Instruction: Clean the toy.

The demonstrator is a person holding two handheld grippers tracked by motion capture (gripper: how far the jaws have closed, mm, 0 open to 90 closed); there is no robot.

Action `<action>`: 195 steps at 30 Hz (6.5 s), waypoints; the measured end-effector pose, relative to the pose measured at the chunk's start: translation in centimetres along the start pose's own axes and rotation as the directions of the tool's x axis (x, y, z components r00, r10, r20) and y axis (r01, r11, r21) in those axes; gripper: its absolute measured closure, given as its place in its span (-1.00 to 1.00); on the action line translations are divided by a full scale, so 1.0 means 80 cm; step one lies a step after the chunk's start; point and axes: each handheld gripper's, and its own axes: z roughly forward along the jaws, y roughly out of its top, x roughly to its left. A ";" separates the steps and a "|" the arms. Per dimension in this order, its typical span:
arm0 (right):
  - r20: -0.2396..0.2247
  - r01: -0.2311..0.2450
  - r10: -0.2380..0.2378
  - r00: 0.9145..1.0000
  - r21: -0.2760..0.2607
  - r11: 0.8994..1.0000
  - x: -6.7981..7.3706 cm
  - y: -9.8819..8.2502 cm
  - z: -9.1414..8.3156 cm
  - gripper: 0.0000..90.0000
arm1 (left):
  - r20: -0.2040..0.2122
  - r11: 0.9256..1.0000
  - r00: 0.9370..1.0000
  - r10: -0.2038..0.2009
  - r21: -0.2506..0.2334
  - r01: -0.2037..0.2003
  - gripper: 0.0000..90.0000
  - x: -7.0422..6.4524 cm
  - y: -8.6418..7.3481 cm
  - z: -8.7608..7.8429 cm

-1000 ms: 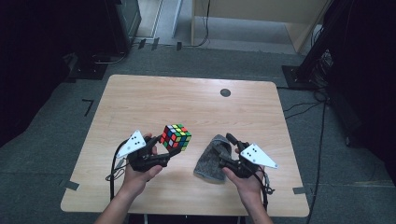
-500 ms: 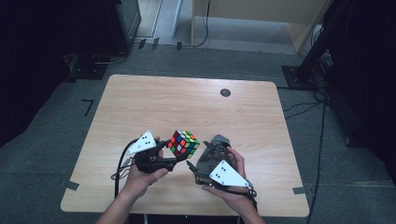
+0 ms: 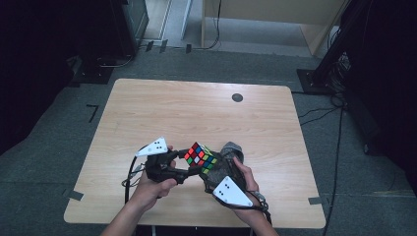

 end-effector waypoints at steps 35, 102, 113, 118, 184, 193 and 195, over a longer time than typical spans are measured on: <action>-0.155 -0.692 0.726 0.670 0.225 0.686 -0.038 0.022 -0.010 -0.24 | -0.349 0.732 0.650 0.675 0.206 -0.650 -0.61 -0.032 -0.052 0.027; 0.043 -0.560 0.578 0.815 0.317 0.766 -0.063 -0.040 -0.012 0.62 | -0.311 0.896 0.840 0.444 0.160 -0.415 -0.24 0.008 -0.043 0.012; -0.145 -0.596 0.606 0.782 0.110 0.796 -0.049 0.025 -0.028 0.58 | -0.190 0.830 0.810 0.554 0.202 -0.520 -0.24 -0.019 -0.054 0.031; -0.085 -0.624 0.639 0.764 0.152 0.767 -0.055 -0.002 -0.023 0.57 | -0.205 0.819 0.794 0.572 0.204 -0.537 -0.23 -0.019 -0.054 0.027; -0.105 -0.235 0.262 0.959 0.217 0.947 0.007 0.034 -0.007 0.52 | -0.264 0.775 0.763 0.591 0.447 -0.446 -0.23 -0.037 -0.052 0.061; 0.050 -0.260 0.256 0.965 0.241 0.935 -0.023 0.022 -0.014 0.52 | -0.260 0.795 0.784 0.565 0.428 -0.431 -0.23 -0.028 -0.052 0.058; -0.011 -0.254 0.261 0.965 0.184 0.949 -0.016 0.029 -0.017 0.51 | -0.261 0.798 0.786 0.561 0.422 -0.430 -0.23 -0.028 -0.052 0.058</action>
